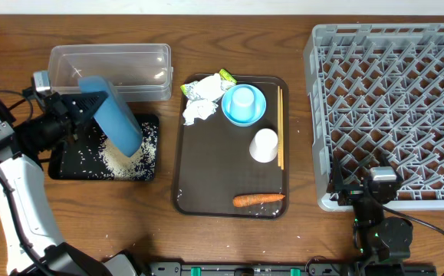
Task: Sort waste into correct bins and load items into the dishwasher rack
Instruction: 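Tilt the blue bowl to pour rice onto the black tray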
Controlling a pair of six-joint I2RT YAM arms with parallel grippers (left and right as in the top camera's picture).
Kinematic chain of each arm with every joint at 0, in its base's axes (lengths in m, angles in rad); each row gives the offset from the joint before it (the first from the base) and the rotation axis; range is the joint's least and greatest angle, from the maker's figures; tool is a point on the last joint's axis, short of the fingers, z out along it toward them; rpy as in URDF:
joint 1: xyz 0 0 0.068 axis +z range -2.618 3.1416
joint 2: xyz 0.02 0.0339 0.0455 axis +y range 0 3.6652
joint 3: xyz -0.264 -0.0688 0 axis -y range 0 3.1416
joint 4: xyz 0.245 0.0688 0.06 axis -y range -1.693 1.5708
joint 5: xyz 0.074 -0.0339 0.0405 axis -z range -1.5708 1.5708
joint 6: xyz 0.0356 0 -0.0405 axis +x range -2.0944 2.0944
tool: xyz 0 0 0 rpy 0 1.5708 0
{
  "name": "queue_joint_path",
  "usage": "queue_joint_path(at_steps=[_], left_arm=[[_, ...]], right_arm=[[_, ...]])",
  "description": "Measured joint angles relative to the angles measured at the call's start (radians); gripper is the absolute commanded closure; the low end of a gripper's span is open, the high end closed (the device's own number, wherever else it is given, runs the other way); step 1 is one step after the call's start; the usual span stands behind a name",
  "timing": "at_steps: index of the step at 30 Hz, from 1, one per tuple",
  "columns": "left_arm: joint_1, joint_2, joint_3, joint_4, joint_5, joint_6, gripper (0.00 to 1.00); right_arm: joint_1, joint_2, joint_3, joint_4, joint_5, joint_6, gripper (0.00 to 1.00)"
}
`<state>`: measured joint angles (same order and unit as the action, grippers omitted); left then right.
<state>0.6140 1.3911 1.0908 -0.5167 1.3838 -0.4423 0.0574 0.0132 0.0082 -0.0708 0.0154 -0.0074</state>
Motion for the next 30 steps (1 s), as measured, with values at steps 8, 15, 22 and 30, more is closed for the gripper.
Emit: queue_joint_path(at_steps=[8,15,22,30], left_arm=[[0.047,0.001,0.0,-0.018,0.041,-0.002,0.94],[0.052,0.002,0.0,-0.036,0.05,0.016,0.94],[0.033,0.0,0.002,-0.114,0.054,0.068,0.94],[-0.164,-0.139,0.002,-0.148,-0.116,0.106,0.94]], right_arm=[[0.0,0.0,0.0,0.0,0.0,0.0,0.01],[0.0,0.0,0.0,0.0,0.0,0.0,0.01],[0.0,0.0,0.0,0.0,0.0,0.0,0.01],[0.0,0.0,0.0,0.0,0.0,0.0,0.01]])
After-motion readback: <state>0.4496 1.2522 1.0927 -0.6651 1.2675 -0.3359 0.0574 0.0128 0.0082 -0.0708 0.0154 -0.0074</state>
